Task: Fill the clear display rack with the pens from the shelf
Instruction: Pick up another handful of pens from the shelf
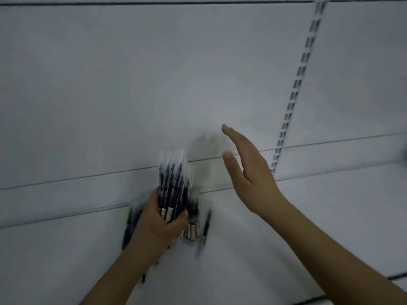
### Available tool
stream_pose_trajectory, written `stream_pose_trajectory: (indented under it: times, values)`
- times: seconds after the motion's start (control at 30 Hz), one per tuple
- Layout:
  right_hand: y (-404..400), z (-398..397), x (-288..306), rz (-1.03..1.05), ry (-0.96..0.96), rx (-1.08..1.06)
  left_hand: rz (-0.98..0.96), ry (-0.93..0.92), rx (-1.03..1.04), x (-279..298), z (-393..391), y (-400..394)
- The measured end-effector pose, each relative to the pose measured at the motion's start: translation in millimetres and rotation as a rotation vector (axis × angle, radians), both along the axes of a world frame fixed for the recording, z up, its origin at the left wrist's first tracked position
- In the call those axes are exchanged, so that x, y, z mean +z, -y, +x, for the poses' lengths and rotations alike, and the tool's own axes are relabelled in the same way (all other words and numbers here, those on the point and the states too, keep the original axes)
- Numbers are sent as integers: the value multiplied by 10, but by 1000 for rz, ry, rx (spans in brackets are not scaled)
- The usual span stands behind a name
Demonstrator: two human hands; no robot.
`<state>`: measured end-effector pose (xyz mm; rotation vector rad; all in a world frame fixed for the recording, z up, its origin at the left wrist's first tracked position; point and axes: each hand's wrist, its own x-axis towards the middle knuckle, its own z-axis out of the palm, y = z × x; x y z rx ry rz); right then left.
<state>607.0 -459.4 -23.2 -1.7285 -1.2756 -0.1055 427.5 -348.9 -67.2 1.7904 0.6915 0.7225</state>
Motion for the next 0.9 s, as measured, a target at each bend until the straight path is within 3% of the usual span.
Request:
stream_pose_trajectory:
  times: [0.17, 0.4, 0.67, 0.9]
  values:
    - [803, 417, 119, 55, -16, -207, -68, 32, -227, 8, 693, 644]
    - [2138, 1243, 212, 111, -14, -393, -99, 79, -379, -46, 1901, 1806]
    - [3819, 2558, 82, 78, -69, -587, -93, 36, -554, -160, 3604, 3369]
    - [4807, 3534, -35, 11, -43, -678, -53, 32, -686, -217, 4728, 4283]
